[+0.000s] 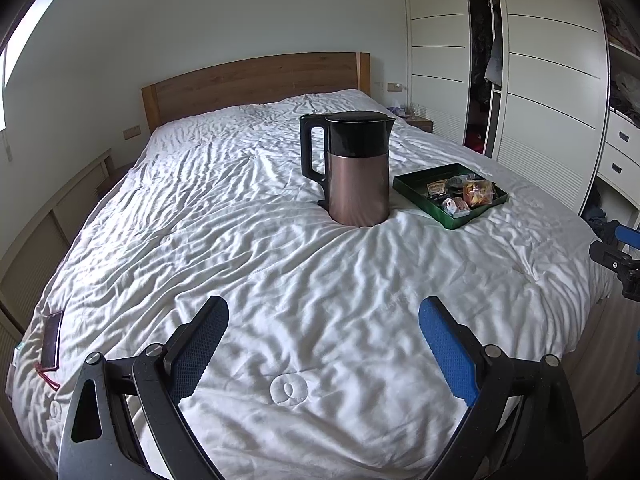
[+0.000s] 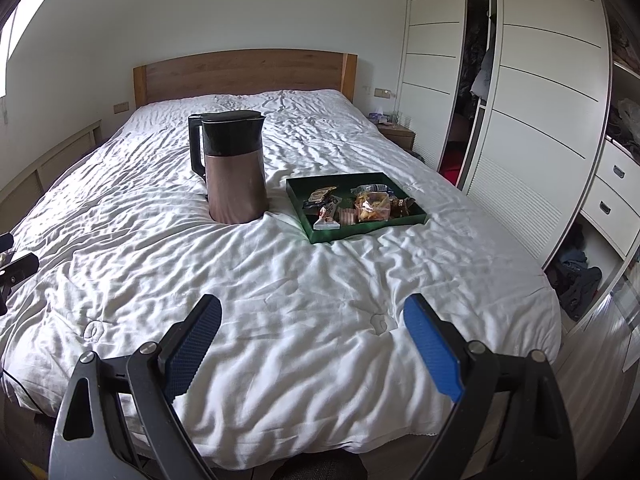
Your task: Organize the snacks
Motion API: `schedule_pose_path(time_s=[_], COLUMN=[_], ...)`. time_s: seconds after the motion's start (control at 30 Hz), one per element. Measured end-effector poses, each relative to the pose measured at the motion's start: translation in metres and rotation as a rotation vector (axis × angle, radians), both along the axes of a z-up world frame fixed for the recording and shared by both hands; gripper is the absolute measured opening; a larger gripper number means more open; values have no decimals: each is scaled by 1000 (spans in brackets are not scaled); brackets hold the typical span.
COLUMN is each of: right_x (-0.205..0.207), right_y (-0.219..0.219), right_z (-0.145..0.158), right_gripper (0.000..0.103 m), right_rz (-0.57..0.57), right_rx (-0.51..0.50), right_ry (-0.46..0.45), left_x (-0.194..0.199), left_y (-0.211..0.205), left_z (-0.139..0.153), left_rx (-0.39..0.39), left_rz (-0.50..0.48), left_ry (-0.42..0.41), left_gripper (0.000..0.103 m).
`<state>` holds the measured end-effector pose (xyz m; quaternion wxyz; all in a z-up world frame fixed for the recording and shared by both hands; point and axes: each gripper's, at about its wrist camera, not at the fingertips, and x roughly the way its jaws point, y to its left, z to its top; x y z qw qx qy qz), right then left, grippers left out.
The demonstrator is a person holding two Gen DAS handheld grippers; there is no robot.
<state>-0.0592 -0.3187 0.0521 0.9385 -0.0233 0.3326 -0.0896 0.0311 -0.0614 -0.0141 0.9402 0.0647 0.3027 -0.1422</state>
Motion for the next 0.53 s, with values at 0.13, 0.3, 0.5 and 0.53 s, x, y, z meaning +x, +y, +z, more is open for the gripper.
schedule_pose_path(time_s=[0.13,0.3,0.5,0.53], right_x=[0,0,-1,-2], right_y=[0,-1,-2,-3], right_z=[0,-2,-3,-3], right_gripper=[103,103,103,103], right_rz=[-1,-7,-12,-12], right_rx=[-1,1,0,2], right_ry=[0,-1,0,0], left_x=[0,-1,0,0], left_y=[0,0,1,1], left_z=[1,-3,-3,-3], left_rx=[1,8,6,6], left_rz=[0,3,0,0], left_ry=[0,5,6,7], left_gripper=[94,94,94,94])
